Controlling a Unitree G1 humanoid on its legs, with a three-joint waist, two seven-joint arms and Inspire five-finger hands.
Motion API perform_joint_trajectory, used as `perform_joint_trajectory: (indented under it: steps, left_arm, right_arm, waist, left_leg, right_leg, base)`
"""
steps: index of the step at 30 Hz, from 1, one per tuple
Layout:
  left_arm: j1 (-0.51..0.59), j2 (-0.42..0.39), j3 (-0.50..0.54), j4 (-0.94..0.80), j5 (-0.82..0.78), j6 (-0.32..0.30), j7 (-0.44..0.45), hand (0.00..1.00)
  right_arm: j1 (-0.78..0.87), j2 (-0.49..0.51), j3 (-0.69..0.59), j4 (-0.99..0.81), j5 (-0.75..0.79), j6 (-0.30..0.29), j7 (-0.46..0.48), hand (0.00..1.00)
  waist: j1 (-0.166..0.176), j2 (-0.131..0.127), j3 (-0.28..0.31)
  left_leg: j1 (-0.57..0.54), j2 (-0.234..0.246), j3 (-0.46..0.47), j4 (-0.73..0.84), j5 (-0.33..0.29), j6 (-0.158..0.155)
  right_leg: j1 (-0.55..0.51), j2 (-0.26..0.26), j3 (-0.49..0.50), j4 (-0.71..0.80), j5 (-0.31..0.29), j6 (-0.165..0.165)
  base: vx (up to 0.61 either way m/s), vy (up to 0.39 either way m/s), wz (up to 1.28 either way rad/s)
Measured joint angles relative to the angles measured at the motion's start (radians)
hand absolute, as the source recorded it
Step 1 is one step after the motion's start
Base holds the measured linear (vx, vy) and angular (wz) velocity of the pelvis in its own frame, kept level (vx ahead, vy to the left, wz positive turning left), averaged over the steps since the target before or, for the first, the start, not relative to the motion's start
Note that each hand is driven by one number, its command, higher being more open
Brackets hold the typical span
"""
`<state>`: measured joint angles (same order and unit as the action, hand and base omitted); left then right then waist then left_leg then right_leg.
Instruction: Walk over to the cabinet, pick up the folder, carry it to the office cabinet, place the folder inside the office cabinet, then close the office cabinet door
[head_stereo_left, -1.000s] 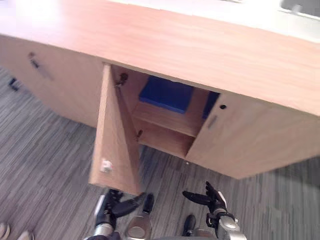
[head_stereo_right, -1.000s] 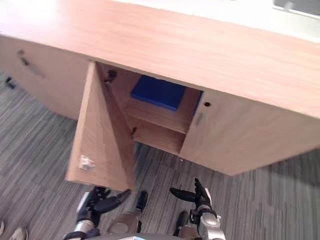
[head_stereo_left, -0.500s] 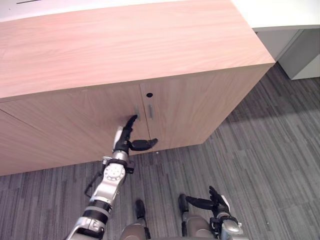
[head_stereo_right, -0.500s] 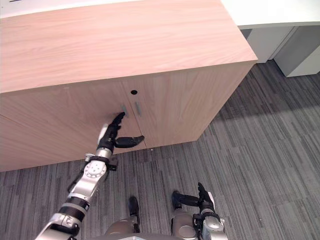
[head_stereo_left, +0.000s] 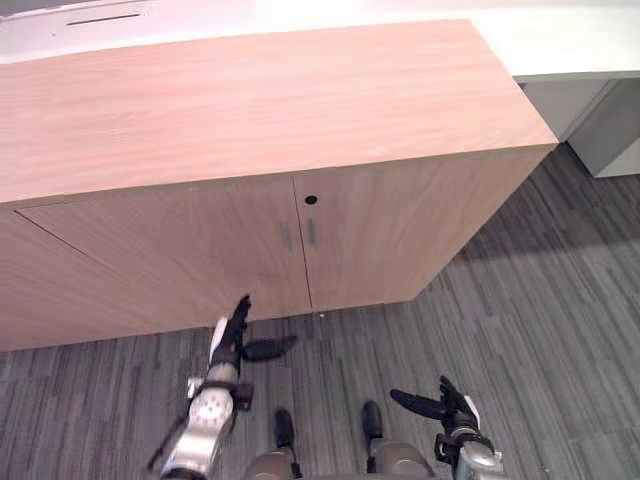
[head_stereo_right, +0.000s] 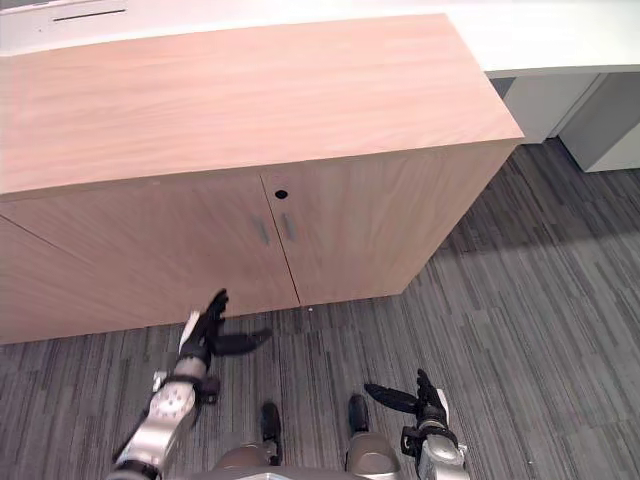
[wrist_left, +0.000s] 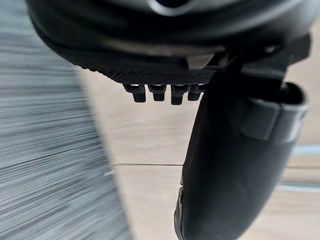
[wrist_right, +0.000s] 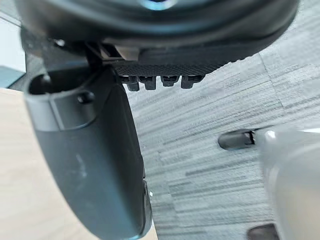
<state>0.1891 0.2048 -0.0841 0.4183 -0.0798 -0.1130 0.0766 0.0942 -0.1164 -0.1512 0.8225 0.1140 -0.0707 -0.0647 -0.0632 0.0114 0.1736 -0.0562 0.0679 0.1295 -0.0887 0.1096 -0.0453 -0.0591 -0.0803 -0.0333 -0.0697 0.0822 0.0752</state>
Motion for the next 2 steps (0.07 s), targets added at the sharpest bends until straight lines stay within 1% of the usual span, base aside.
perform_joint_trajectory:
  steps: [2]
  left_arm:
    - [0.056,-0.004,0.017,0.028,0.000,0.000,-0.033,1.00]
  right_arm:
    - [0.002,-0.011,-0.002,-0.019,-0.027,0.000,-0.005,1.00]
  waist:
    - [0.018,0.007,-0.005]
  left_leg:
    - [0.001,-0.002,-0.002,0.000,-0.002,0.001]
  right_leg:
    - [0.003,0.000,-0.002,0.000,-0.003,0.001]
  base:
    - [0.01,-0.001,0.04]
